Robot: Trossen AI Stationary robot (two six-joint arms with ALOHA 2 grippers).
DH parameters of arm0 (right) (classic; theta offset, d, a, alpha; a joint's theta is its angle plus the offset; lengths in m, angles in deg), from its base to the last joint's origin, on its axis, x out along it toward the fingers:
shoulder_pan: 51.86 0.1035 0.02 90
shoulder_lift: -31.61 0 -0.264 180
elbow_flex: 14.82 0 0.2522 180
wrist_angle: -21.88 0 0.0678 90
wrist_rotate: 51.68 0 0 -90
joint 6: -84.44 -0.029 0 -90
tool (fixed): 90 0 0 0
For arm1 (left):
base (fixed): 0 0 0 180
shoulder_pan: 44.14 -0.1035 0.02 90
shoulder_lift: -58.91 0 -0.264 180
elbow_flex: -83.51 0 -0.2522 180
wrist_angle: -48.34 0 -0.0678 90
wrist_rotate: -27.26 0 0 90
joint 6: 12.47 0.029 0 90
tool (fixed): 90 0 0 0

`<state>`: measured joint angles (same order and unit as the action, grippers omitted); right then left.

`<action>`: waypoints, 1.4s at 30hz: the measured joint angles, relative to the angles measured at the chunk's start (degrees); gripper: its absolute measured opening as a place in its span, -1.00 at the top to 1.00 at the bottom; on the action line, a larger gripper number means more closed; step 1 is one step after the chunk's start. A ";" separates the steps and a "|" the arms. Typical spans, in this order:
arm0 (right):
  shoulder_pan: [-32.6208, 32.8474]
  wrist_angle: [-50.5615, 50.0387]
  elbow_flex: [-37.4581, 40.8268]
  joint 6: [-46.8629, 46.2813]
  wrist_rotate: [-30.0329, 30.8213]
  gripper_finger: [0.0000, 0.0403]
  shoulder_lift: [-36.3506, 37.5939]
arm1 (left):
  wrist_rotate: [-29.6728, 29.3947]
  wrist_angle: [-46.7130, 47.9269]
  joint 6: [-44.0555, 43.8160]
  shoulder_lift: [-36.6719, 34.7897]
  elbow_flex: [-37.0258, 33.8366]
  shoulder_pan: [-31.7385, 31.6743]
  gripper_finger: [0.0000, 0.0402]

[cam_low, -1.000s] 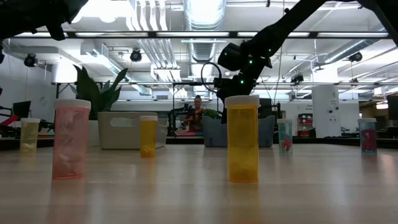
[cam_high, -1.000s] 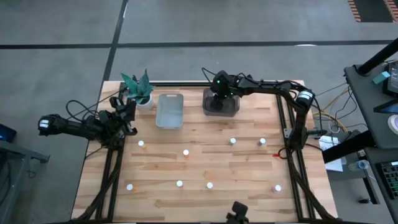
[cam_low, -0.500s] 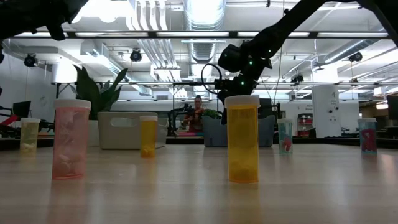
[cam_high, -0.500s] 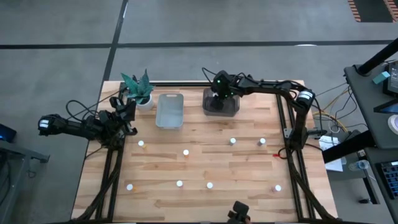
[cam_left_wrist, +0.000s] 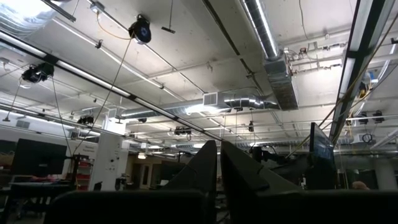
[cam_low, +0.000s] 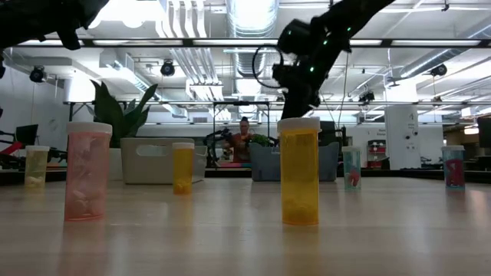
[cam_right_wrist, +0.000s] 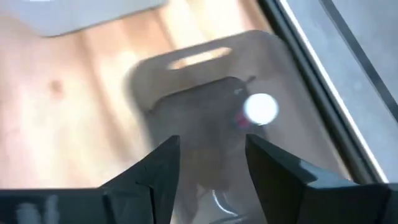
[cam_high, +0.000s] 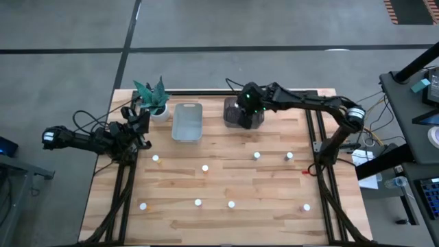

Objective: Pick and place medicine bottles into bin by pill shape (circle, oval)
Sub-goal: Put the top orange tablet bottle into the gray bin

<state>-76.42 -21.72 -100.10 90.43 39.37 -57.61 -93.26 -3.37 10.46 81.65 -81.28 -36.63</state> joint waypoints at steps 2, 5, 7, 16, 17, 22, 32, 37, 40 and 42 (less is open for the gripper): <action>2.64 1.26 2.42 -0.06 -0.03 0.19 2.70 | 0.00 0.02 0.00 0.03 0.00 0.00 0.97; 6.68 5.91 7.33 -0.81 -0.06 0.24 7.01 | 0.03 0.05 0.00 0.47 0.00 0.00 0.97; 9.26 9.88 11.32 -0.86 -0.03 0.27 10.08 | 0.48 -0.01 0.00 0.95 0.03 0.00 0.97; 17.54 24.70 28.28 -0.84 -0.06 0.39 24.23 | 9.83 0.02 -8.08 7.79 4.58 0.04 0.97; 18.22 25.24 29.59 -0.34 -0.06 0.40 25.44 | 10.04 0.17 -9.54 8.71 5.26 0.04 0.97; 20.25 29.56 35.31 0.95 -0.10 0.50 30.61 | 10.44 1.38 -16.86 15.66 9.96 0.07 0.97; 20.93 41.70 44.84 7.20 -0.06 0.67 38.89 | 10.49 18.43 -30.30 31.80 27.32 0.20 0.97; 20.93 42.59 46.21 9.54 -0.10 0.70 42.93 | 10.47 38.96 -38.29 37.22 38.24 0.22 0.97; 20.93 42.50 46.48 10.46 -0.10 0.70 44.87 | 10.46 55.58 -44.67 39.99 46.50 0.22 0.97; 20.93 42.56 46.56 10.69 -0.10 0.70 45.70 | 10.45 67.76 -48.66 42.23 51.82 0.22 0.97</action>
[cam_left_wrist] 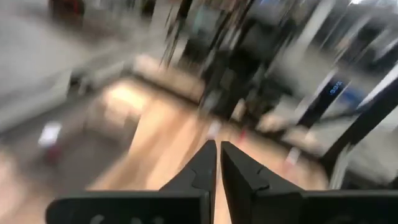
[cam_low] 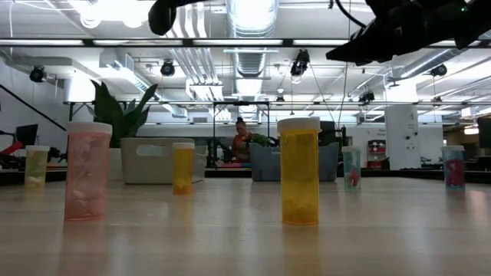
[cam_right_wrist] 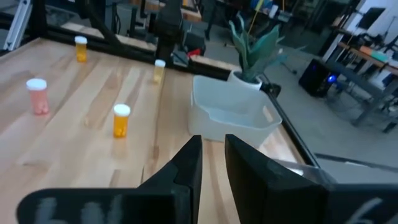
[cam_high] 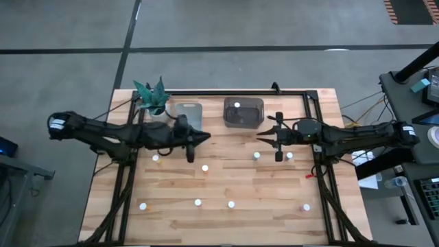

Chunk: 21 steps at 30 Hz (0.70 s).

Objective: Pick and place medicine bottles into bin by pill shape (circle, oval)
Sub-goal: Put the top orange tablet bottle into the gray bin

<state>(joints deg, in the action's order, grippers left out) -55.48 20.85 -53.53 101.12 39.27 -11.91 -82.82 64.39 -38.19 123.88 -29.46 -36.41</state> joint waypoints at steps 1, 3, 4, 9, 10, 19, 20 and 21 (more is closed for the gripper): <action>0.00 -0.03 0.12 0.03 0.00 0.70 0.32 | 0.08 5.87 -1.95 1.48 2.53 0.02 0.97; 0.00 -0.16 0.36 0.05 0.00 0.71 0.68 | 0.75 16.64 -4.80 4.54 7.39 0.12 0.97; 0.00 -0.13 0.53 0.05 0.00 0.71 0.77 | 1.37 21.64 -5.73 5.98 9.64 0.16 0.97; 0.00 -0.48 0.92 0.55 -0.02 0.71 0.75 | 7.52 37.44 -6.98 13.23 17.32 1.35 0.97; 0.00 -0.44 0.94 0.58 -0.02 0.71 0.72 | 8.67 38.99 -6.98 14.70 18.02 1.85 0.97; 0.00 -0.44 1.45 0.43 -0.02 0.71 0.72 | 12.13 43.39 -5.07 24.44 19.14 6.08 0.97; 0.00 -0.46 1.50 0.42 -0.02 0.71 0.72 | 12.17 43.52 -4.83 25.07 19.14 6.24 0.97; 0.00 -0.46 1.56 0.38 -0.02 0.71 0.72 | 12.19 43.54 -4.41 25.61 19.13 6.26 0.97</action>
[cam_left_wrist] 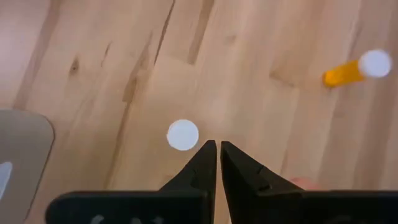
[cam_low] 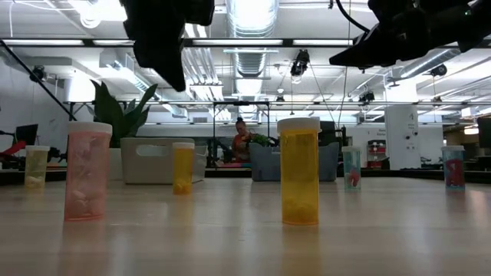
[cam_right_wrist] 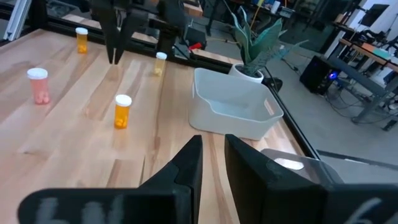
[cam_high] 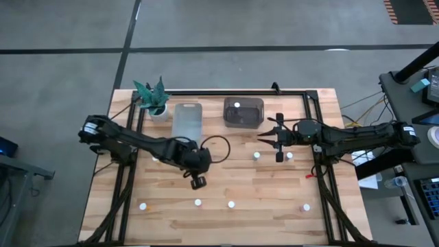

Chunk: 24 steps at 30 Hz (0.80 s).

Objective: Pick and place medicine bottles into bin by pill shape (circle, oval)
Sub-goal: Put the top orange tablet bottle into the gray bin

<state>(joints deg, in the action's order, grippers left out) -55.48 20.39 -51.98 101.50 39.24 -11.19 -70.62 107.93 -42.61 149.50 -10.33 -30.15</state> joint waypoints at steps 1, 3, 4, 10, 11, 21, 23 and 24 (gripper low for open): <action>0.00 0.00 0.00 0.00 0.00 0.71 0.00 | 0.16 0.03 0.53 0.43 -0.03 -0.01 0.97; 0.00 0.00 0.00 0.00 0.00 0.71 0.00 | 0.41 -0.02 0.89 1.30 -0.20 -0.04 0.97; 0.00 0.00 0.00 -0.03 0.01 0.71 0.00 | 0.37 -0.27 0.91 1.58 -0.27 -0.04 0.97; -0.02 0.00 0.10 -0.11 0.02 0.71 -0.11 | 0.31 -0.30 1.06 2.61 -0.65 -0.12 0.96; -0.02 0.00 0.15 -0.09 0.01 0.71 -0.11 | 0.30 -0.30 1.29 2.76 -0.66 -0.12 0.95; -0.02 0.00 0.36 -0.02 0.02 0.71 -0.11 | -3.57 -1.84 5.10 6.97 -0.70 -0.12 0.16; -0.02 -0.03 0.44 -0.09 0.02 0.71 -0.12 | -5.26 -1.83 5.20 8.49 -0.70 -0.14 -0.02; -0.02 -0.02 0.44 -0.09 0.02 0.71 -0.13 | -5.76 -1.69 5.64 9.10 -0.73 -0.14 -0.09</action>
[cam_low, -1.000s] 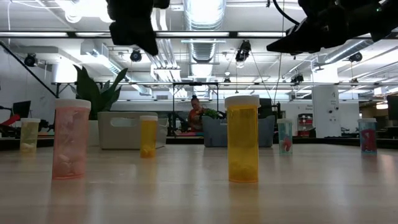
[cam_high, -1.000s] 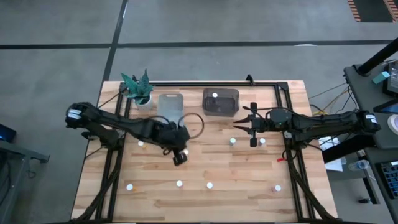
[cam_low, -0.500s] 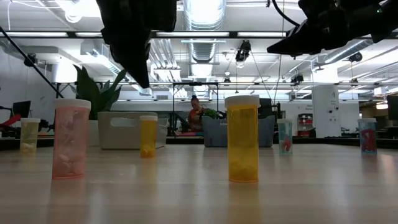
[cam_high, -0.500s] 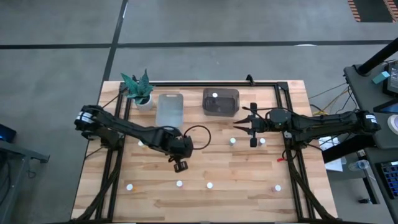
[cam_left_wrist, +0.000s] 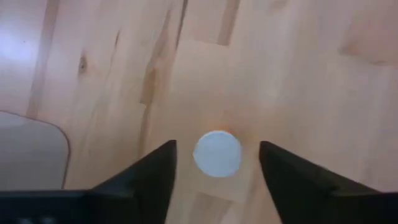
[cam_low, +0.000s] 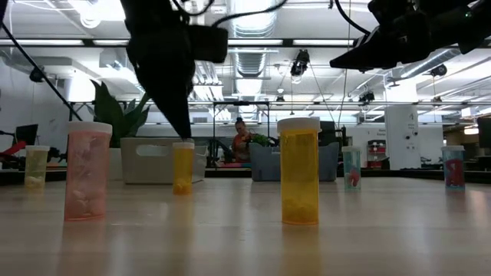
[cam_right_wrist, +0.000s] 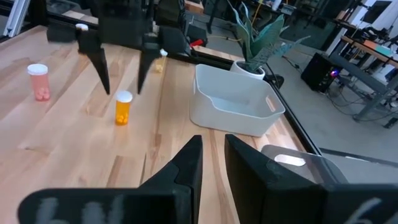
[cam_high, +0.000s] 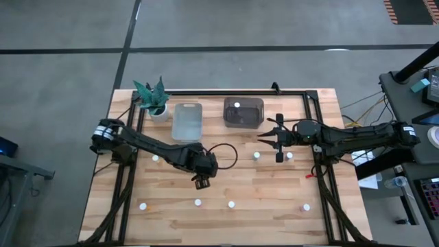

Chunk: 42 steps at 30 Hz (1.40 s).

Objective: Pick and place medicine bottles into bin by pill shape (circle, oval)
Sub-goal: Put the top orange tablet bottle into the gray bin

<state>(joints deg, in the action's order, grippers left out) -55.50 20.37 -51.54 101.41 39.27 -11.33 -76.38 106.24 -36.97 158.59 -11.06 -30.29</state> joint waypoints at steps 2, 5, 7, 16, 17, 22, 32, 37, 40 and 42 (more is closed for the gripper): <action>0.00 0.02 0.05 0.00 0.00 0.71 0.00 | -0.21 -0.18 1.15 1.01 -0.04 -0.02 -0.21; 0.00 0.00 0.15 0.00 0.00 0.71 0.00 | -0.21 -0.16 1.33 2.33 -0.04 0.00 -0.27; 0.00 0.01 0.15 0.09 0.02 0.71 0.00 | -0.20 -0.10 1.55 3.09 -0.04 0.02 -0.27; 0.00 0.00 0.17 0.13 0.04 0.71 0.00 | -0.18 -0.18 2.65 2.70 0.17 0.04 0.20; 0.00 0.00 0.17 0.13 0.04 0.71 0.00 | -0.17 -0.20 2.65 2.70 0.20 0.04 0.27; 0.00 0.00 0.17 0.07 0.04 0.71 0.00 | -0.16 -0.15 2.67 2.70 0.20 0.04 0.53; 0.00 0.00 0.24 -0.02 0.07 0.71 0.00 | -0.79 6.58 8.81 -0.67 5.04 -2.53 0.42; -0.01 0.03 0.44 -0.02 0.07 0.71 -0.02 | -1.63 7.98 12.88 -6.30 5.84 -9.14 0.41; -0.02 -0.02 0.59 -0.04 0.09 0.71 -0.02 | -1.66 8.45 14.51 -9.96 5.55 -14.75 0.41; -0.02 0.02 0.65 -0.02 0.09 0.71 -0.02 | -1.69 8.35 15.15 -11.83 5.29 -19.00 0.40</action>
<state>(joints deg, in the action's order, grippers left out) -55.53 20.39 -50.89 101.39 39.35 -11.35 -78.07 114.59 -21.82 146.76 -5.77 -49.30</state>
